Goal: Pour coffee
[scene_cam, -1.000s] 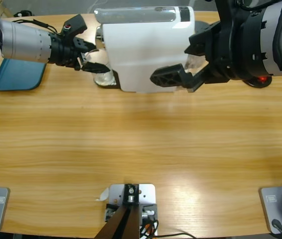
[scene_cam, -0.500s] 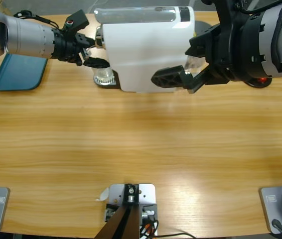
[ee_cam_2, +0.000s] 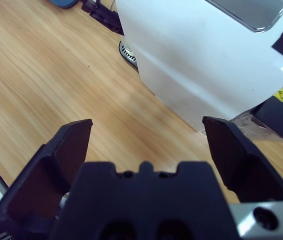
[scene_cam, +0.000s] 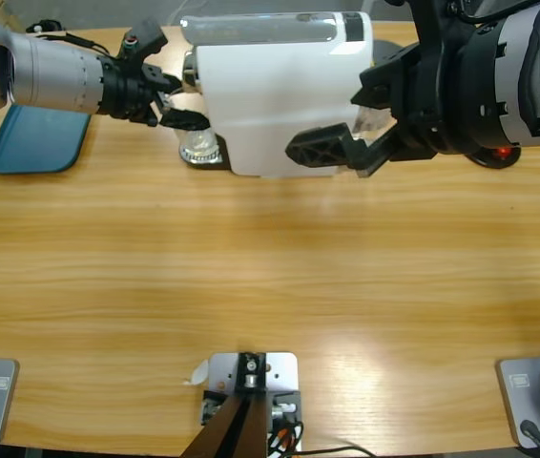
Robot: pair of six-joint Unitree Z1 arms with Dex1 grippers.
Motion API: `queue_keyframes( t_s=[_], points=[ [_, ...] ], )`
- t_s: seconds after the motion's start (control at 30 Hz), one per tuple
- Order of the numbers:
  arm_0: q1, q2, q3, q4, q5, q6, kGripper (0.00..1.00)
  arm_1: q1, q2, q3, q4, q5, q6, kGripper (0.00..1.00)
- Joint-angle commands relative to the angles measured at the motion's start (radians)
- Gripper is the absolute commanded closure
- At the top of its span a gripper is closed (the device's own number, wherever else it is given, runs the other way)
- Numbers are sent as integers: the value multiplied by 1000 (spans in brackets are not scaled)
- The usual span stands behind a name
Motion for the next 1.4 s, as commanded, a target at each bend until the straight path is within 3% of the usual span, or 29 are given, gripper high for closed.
queue_keyframes(
  t_s=[0.03,0.3,0.4,0.47,0.5,0.67,0.83,0.97,1.4],
  points=[
    [-2,-10,45,-6,9,-10,13,-8,21,27,-10,12,1,0],
    [19,-127,83,7,31,-12,13,-8,25,6,21,23,-1,3],
    [38,-229,127,24,32,-26,13,-41,32,-120,151,26,-21,42],
    [56,-299,169,48,42,-33,13,-100,37,-209,219,38,-31,130],
    [66,-331,191,66,44,-41,13,-140,41,-241,238,46,-40,196],
    [79,-482,275,198,57,-56,13,-284,109,-408,294,111,-109,927],
    [81,-559,294,308,140,-98,13,-301,231,-483,378,133,-104,1000],
    [81,-590,293,339,149,-114,13,-303,308,-546,372,130,-147,1000],
    [81,-570,300,350,170,-113,13,-328,323,-604,387,45,-170,1000]
  ],
)
